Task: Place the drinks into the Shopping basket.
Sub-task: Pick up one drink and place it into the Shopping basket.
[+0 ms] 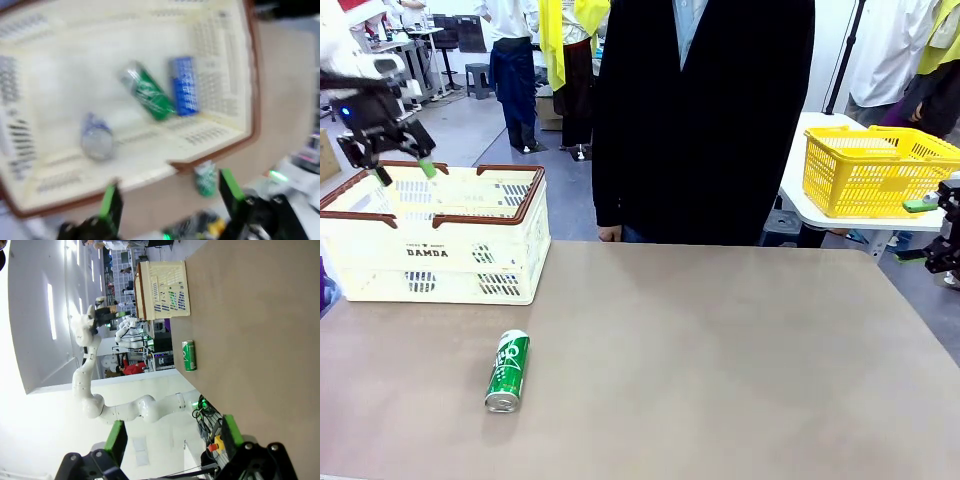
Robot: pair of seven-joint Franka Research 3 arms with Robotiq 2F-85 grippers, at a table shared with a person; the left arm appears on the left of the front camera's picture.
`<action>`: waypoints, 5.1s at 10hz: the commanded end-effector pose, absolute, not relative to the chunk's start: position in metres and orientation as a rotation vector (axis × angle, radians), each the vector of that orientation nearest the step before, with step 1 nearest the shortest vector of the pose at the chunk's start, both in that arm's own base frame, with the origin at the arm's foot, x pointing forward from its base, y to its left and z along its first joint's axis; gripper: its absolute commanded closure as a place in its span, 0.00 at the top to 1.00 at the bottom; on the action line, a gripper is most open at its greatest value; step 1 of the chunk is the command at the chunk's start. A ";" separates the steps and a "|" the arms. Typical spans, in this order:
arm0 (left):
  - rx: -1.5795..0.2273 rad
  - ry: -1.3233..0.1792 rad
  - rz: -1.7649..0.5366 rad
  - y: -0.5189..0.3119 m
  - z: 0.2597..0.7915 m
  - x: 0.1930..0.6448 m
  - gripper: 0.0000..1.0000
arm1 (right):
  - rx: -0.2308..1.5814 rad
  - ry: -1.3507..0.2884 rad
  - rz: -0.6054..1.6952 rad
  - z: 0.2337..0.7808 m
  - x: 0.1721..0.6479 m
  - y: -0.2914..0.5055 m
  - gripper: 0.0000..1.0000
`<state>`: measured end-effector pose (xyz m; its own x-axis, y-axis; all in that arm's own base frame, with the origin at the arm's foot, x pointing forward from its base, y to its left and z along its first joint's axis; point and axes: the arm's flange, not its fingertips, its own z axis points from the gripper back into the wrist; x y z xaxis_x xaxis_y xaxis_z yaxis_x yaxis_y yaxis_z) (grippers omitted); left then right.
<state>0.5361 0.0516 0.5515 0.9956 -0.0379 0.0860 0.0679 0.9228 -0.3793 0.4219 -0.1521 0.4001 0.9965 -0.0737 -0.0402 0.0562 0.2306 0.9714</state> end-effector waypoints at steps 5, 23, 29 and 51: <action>-1.235 0.060 -0.164 0.189 0.537 0.411 1.00 | 1.336 -0.013 -0.068 0.402 0.420 -0.154 1.00; -0.553 0.143 -0.269 -0.023 0.537 0.359 1.00 | 1.336 -0.013 -0.068 0.402 0.420 -0.154 1.00; -0.068 -0.014 -0.228 -0.160 0.492 0.343 1.00 | 1.336 -0.013 -0.068 0.402 0.420 -0.154 1.00; 0.077 0.122 -0.073 -0.206 0.298 0.307 1.00 | 1.336 -0.013 -0.068 0.402 0.420 -0.154 1.00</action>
<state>0.3230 -0.2158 0.3096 0.9872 -0.0678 -0.1445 0.0758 0.9959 0.0501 0.4219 -0.1522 0.4002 0.9965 -0.0737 -0.0402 0.0562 0.2303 0.9715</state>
